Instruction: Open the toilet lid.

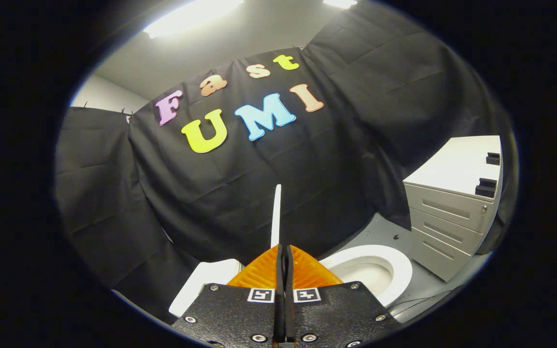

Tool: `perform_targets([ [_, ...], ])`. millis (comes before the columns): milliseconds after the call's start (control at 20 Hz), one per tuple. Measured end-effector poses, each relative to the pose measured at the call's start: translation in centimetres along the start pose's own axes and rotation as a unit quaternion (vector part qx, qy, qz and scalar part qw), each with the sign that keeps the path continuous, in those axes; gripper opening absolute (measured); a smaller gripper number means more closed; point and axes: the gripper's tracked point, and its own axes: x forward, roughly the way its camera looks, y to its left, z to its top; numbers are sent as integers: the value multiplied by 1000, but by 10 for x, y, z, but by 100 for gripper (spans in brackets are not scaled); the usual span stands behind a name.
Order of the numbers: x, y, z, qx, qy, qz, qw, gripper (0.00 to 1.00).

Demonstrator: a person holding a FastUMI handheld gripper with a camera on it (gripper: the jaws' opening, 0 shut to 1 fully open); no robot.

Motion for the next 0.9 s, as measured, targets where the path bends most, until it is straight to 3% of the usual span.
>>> perform_targets([
  [900, -5, 97, -6, -51, -15, 62, 997, 0],
])
